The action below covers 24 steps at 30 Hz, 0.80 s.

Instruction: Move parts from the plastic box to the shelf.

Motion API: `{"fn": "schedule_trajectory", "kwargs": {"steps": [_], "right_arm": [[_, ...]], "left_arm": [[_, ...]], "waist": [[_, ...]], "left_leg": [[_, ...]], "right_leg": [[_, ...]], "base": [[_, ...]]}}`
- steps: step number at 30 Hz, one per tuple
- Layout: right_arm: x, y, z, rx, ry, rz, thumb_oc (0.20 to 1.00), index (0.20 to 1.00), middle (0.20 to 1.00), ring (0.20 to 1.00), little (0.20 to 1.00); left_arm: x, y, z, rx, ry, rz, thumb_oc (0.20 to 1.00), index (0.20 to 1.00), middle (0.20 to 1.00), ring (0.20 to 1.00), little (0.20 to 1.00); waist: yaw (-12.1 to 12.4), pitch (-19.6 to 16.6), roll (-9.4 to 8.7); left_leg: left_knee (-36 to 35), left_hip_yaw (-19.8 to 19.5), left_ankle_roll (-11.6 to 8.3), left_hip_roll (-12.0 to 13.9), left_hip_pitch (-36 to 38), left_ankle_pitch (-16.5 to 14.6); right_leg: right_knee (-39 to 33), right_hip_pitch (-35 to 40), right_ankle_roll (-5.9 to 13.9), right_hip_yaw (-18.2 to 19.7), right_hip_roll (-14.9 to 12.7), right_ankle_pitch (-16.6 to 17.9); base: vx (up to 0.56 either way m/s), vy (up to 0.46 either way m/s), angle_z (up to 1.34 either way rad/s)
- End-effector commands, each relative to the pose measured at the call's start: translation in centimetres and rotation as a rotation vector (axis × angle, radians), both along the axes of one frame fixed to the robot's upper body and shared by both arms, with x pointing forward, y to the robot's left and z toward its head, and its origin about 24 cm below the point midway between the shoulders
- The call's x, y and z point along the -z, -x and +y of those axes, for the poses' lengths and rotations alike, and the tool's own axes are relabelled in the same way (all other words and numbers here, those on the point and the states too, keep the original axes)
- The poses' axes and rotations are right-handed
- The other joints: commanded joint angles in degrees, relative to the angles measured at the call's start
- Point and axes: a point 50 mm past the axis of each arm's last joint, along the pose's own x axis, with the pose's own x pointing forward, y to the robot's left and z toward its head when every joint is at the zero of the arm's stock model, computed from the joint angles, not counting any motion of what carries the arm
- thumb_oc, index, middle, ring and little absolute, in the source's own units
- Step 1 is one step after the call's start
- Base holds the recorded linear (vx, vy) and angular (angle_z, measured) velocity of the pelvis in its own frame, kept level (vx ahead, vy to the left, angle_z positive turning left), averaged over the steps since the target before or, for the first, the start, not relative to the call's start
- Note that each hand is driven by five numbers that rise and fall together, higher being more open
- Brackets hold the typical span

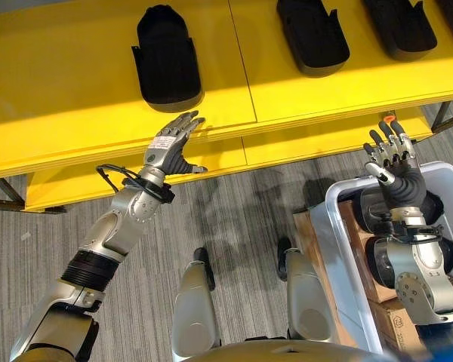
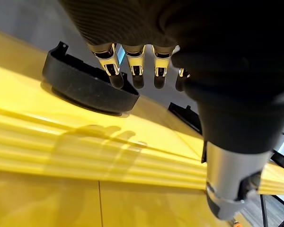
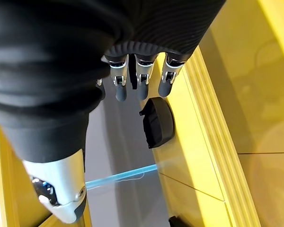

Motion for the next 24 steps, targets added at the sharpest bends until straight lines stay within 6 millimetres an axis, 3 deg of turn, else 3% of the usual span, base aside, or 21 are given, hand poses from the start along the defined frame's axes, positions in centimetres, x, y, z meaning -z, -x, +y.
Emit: {"fn": "schedule_trajectory", "kwargs": {"steps": [1,9,24], "right_arm": [[-1.3,0.7,-0.4,0.011,0.021,-0.084,1.000,1.000,1.000,1.000,1.000],[-1.3,0.9,-0.6,0.016,0.028,-0.082,1.000,1.000,1.000,1.000,1.000],[-1.0,1.2,-0.7,0.006,0.044,-0.062,1.000,1.000,1.000,1.000,1.000]], "left_arm": [[-1.2,-0.6,-0.1,-0.004,0.013,-0.063,1.000,1.000,1.000,1.000,1.000],[-0.6,-1.3,0.5,-0.048,-0.018,-0.035,1.000,1.000,1.000,1.000,1.000],[-1.6,-3.1,1.9,-0.154,-0.003,-0.054,1.000,1.000,1.000,1.000,1.000]], "waist": [[-0.28,-1.93,-0.41],[-0.60,-1.76,-0.55],[-1.17,-2.11,-0.73]], "left_leg": [[-1.91,-5.27,-4.00,4.77,1.10,5.48],[-1.65,-5.17,-4.05,4.89,0.84,5.44],[-0.52,-4.98,-4.25,5.23,0.74,4.66]], "right_leg": [[-2.20,4.27,3.40,3.08,-4.46,5.34],[-1.97,3.94,3.49,3.33,-4.42,5.37],[-0.88,3.50,3.47,3.93,-4.19,4.62]], "base": [[0.00,0.000,0.00],[0.00,0.000,0.00],[0.00,0.000,0.00]]}}
